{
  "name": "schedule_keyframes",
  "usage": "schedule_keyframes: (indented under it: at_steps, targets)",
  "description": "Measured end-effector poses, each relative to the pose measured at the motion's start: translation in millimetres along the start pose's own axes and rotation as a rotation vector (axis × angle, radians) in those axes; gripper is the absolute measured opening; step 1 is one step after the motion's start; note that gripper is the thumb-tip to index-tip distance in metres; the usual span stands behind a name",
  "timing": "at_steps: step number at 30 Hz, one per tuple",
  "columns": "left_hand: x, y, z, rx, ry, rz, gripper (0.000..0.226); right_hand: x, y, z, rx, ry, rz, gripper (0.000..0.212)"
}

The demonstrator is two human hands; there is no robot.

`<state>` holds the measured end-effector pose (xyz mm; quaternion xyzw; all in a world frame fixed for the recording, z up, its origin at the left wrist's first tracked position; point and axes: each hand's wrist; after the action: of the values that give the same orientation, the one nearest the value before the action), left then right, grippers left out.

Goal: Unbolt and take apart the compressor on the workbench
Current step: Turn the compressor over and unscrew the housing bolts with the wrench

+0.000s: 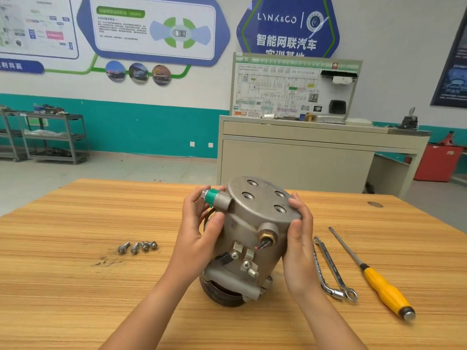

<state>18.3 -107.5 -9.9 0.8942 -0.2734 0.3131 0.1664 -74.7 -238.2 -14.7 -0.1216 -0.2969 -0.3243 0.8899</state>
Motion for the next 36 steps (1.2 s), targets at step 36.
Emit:
schedule_keyframes:
  at_steps: [36]
  targets:
    - [86, 1, 34, 0.205, -0.029, -0.197, 0.008, 100, 41, -45, 0.081, 0.226, -0.055, 0.017]
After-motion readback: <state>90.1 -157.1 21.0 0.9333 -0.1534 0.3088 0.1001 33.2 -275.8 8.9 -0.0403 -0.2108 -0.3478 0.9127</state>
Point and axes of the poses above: each hand's wrist, its own x-axis towards the middle knuckle, its own y-axis out of the palm, z = x × y, and after that the axes turned 7 degrees about -x, right-handed
